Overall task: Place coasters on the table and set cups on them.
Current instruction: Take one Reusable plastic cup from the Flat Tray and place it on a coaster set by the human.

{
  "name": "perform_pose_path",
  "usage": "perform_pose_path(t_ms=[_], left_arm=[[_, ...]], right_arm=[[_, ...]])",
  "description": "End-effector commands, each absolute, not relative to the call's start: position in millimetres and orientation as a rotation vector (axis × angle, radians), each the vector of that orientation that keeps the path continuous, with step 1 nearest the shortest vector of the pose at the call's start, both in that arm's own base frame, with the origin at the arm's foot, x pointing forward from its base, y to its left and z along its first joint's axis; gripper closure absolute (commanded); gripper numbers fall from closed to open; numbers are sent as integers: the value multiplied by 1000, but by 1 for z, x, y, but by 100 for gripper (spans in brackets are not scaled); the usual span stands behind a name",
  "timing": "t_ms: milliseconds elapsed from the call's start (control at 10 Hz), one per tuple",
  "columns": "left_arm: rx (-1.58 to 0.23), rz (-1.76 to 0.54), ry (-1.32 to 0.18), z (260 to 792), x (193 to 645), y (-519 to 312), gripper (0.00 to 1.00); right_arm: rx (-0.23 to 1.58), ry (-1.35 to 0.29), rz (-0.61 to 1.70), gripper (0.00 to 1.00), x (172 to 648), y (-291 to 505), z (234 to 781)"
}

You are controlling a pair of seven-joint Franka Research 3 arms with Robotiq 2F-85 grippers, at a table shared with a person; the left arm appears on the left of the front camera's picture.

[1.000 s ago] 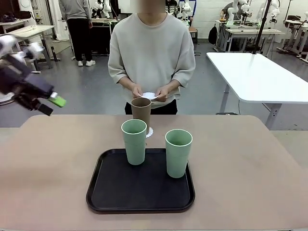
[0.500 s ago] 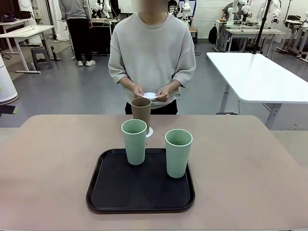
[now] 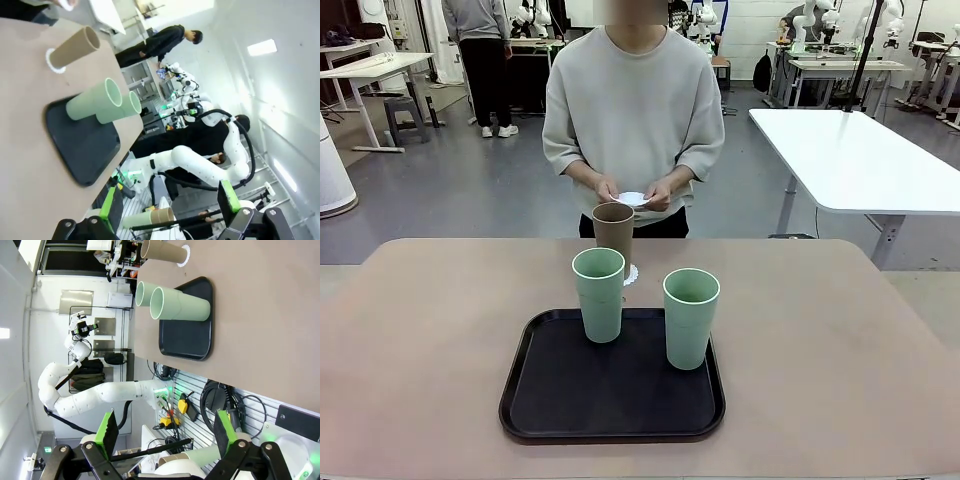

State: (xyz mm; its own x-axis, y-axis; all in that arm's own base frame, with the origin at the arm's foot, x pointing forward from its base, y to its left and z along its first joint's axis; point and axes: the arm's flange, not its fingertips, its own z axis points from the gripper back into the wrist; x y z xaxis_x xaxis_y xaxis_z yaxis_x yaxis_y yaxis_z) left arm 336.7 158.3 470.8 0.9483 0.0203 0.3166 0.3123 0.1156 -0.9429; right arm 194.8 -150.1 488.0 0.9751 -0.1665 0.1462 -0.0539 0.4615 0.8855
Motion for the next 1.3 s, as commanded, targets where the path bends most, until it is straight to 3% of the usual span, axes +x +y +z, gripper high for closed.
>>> perform_pose_path(t_ms=[0, 400, 700, 800, 1200], left_arm=[[-1401, -140, -222, 459, 346, 163, 0], [-1354, -49, -139, 433, 358, 170, 0], [-1344, -164, -186, 446, 354, 153, 0], [-1367, -58, -157, 426, 359, 167, 0], [-1367, -58, -157, 426, 359, 167, 0]], right_arm=[[1098, -226, -63, 0, 195, -150, 489], [1098, -226, -63, 0, 195, -150, 489], [1098, -226, -63, 0, 195, -150, 489], [1098, -226, -63, 0, 195, -150, 489], [1098, -226, -63, 0, 195, -150, 489]])
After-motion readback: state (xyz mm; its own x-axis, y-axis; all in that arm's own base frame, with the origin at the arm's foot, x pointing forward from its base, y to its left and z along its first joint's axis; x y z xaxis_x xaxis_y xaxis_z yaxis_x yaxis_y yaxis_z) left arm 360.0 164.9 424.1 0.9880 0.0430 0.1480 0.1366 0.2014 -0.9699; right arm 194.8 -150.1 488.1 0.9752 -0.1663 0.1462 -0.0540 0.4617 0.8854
